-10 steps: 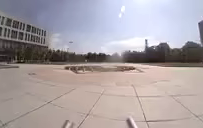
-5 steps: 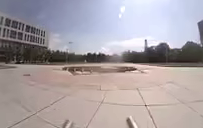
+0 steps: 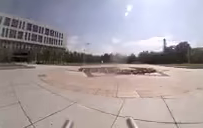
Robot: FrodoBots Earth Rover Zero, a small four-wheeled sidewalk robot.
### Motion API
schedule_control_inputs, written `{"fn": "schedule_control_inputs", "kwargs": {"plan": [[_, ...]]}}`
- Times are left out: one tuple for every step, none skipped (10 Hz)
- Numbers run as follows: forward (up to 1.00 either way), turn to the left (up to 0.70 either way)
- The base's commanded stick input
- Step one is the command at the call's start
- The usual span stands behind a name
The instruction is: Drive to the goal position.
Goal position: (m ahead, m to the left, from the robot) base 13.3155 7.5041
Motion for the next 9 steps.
{"fn": "schedule_control_inputs", "kwargs": {"plan": [[0.70,0.35],[0.70,0.20],[0.70,0.04],[0.70,0.02],[0.70,0.02],[0.70,0.02],[0.70,0.02],[0.70,0.02],[0.70,0.02]]}}
